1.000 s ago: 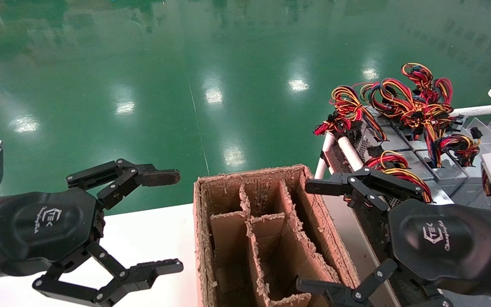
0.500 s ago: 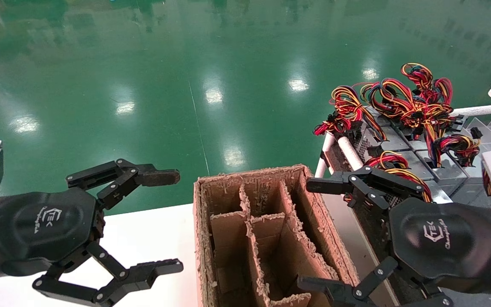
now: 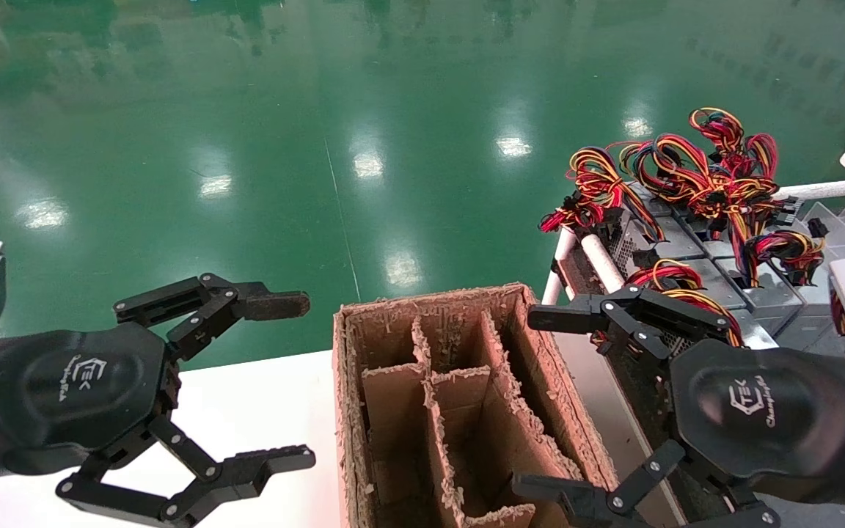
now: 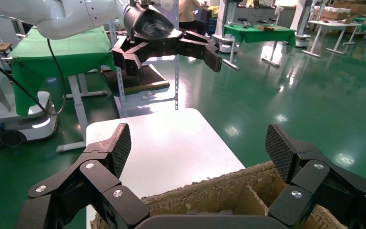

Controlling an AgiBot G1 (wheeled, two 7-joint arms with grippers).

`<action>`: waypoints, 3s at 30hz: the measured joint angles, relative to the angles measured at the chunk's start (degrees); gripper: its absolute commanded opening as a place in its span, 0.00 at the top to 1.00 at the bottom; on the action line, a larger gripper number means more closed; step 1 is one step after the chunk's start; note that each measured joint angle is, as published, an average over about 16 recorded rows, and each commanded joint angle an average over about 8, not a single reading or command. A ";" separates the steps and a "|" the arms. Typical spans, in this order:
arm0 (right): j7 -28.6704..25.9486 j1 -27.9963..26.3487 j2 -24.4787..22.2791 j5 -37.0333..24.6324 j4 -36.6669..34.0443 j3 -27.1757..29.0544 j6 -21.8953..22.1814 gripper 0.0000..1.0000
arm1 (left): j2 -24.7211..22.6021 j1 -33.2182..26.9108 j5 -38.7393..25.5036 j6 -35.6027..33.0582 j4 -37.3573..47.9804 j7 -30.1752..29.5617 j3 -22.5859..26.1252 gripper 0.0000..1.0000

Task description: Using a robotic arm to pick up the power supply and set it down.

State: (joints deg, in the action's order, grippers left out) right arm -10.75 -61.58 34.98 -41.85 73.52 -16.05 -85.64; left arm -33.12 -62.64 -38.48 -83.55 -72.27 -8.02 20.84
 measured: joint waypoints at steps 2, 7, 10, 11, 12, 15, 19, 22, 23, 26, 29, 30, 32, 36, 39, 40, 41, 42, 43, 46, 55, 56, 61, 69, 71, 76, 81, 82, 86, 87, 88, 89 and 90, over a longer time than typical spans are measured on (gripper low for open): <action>0.00 -0.01 -0.01 0.00 -0.01 -0.01 0.01 0.00 | 0.00 0.00 0.00 0.00 0.00 0.00 0.00 0.00; 0.00 -0.02 -0.02 0.00 -0.02 -0.03 0.02 0.00 | 0.00 0.00 0.00 0.00 0.00 0.00 0.00 0.00; 0.00 -0.03 -0.02 0.00 -0.02 -0.03 0.02 0.00 | 0.00 0.00 0.00 0.00 0.00 0.00 0.00 0.00; 0.00 -0.03 -0.02 0.00 -0.02 -0.03 0.02 0.00 | 0.00 0.00 0.00 0.00 0.00 0.00 0.00 0.00; 0.00 -0.03 -0.03 0.00 -0.02 -0.03 0.02 0.00 | 0.00 0.00 0.00 0.00 0.00 0.00 0.00 0.00; 0.00 -0.04 -0.03 0.00 -0.02 -0.04 0.02 0.00 | 0.00 0.00 0.00 0.00 0.00 0.00 0.00 0.00; 0.00 -0.04 -0.03 0.00 -0.02 -0.04 0.02 0.00 | 0.00 0.00 0.00 0.00 0.00 0.00 0.00 0.00; 0.00 -0.04 -0.03 0.01 -0.03 -0.04 0.03 0.00 | 0.00 0.00 0.00 0.00 0.00 0.00 0.00 0.00; 0.00 -0.04 -0.03 0.01 -0.03 -0.04 0.03 0.00 | 0.00 0.00 0.00 0.00 0.00 0.00 0.00 0.00; 0.00 -0.04 -0.03 0.01 -0.03 -0.04 0.03 0.00 | 0.00 0.00 0.00 0.00 0.00 0.00 0.00 0.00; 0.00 -0.05 -0.03 0.01 -0.02 -0.04 0.03 0.00 | 0.00 0.00 0.00 0.00 0.00 0.00 0.00 0.00; 0.00 -0.05 -0.03 0.01 -0.02 -0.04 0.03 0.00 | 0.00 0.00 0.00 0.00 0.00 0.00 0.00 0.00; 0.00 -0.05 -0.03 0.01 -0.02 -0.04 0.03 0.00 | 0.00 0.00 0.00 0.00 0.00 0.00 0.00 0.00; 0.00 -0.05 -0.03 0.01 -0.02 -0.04 0.03 0.00 | 0.00 0.00 0.00 0.00 0.00 0.00 0.00 0.00; 0.00 -0.05 -0.03 0.01 -0.02 -0.04 0.03 0.00 | 0.00 0.00 0.00 0.00 0.00 0.00 0.00 0.00; 0.00 -0.05 -0.03 0.01 -0.02 -0.04 0.03 0.00 | 0.00 0.00 0.00 0.00 0.00 0.00 0.00 0.00; 0.00 -0.05 -0.03 0.01 -0.02 -0.04 0.03 0.00 | 0.00 0.00 0.00 0.00 0.00 0.00 0.00 0.00; 0.00 -0.05 -0.03 0.01 -0.02 -0.04 0.02 0.00 | 0.00 0.00 0.00 0.00 0.00 0.00 0.00 0.00; 0.00 -0.05 -0.03 0.01 -0.02 -0.04 0.02 0.00 | 0.00 0.00 0.00 0.00 0.00 0.00 0.00 0.00; 0.00 -0.05 -0.03 0.01 -0.02 -0.04 0.02 0.00 | 0.00 0.00 0.00 0.00 0.00 0.00 0.00 0.00; 0.00 -0.05 -0.03 0.01 -0.02 -0.04 0.02 0.00 | 0.00 0.00 0.00 0.00 0.00 0.00 0.00 0.00; 0.00 -0.05 -0.03 0.01 -0.02 -0.04 0.02 0.00 | 0.00 0.00 0.00 0.00 0.00 0.00 0.00 0.00; 0.00 -0.05 -0.03 0.01 -0.02 -0.04 0.02 0.00 | 0.00 0.00 0.00 0.00 0.00 0.00 0.00 0.00; 0.00 -0.05 -0.03 0.01 -0.02 -0.04 0.02 0.00 | 0.00 0.00 0.00 0.00 0.00 0.00 0.00 0.00; 0.00 -0.05 -0.03 0.01 -0.02 -0.04 0.02 0.00 | 0.00 0.00 0.00 0.00 0.00 0.00 0.00 0.00; 0.00 -0.05 -0.03 0.01 -0.02 -0.04 0.02 0.00 | 0.00 0.00 0.00 0.00 0.00 0.00 0.00 0.00; 0.00 -0.05 -0.03 0.01 -0.02 -0.04 0.02 0.00 | 0.00 0.00 0.00 0.00 0.00 0.00 0.00 0.00; 0.00 -0.05 -0.03 0.01 -0.02 -0.04 0.02 0.00 | 0.00 0.00 0.00 0.00 0.00 0.00 0.00 0.00; 0.00 -0.05 -0.03 0.01 -0.02 -0.04 0.02 0.00 | 0.00 0.00 0.00 0.00 0.00 0.00 0.00 0.00; 0.00 -0.05 -0.03 0.01 -0.02 -0.04 0.02 0.00 | 0.00 0.00 0.00 0.00 0.00 0.00 0.00 0.00; 0.00 -0.05 -0.03 0.01 -0.02 -0.04 0.02 0.00 | 0.00 0.00 0.00 0.00 0.00 0.00 0.00 0.00; 0.00 -0.05 -0.03 0.01 -0.02 -0.04 0.02 0.00 | 0.00 0.00 0.00 0.00 0.00 0.00 0.00 0.00; 0.00 -0.05 -0.03 0.01 -0.02 -0.04 0.02 0.00 | 0.00 0.00 0.00 0.00 0.00 0.00 0.00 0.00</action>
State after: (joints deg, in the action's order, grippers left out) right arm -10.75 -61.63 34.95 -41.85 73.51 -16.09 -85.62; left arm -33.12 -62.64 -38.48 -83.55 -72.28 -8.02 20.84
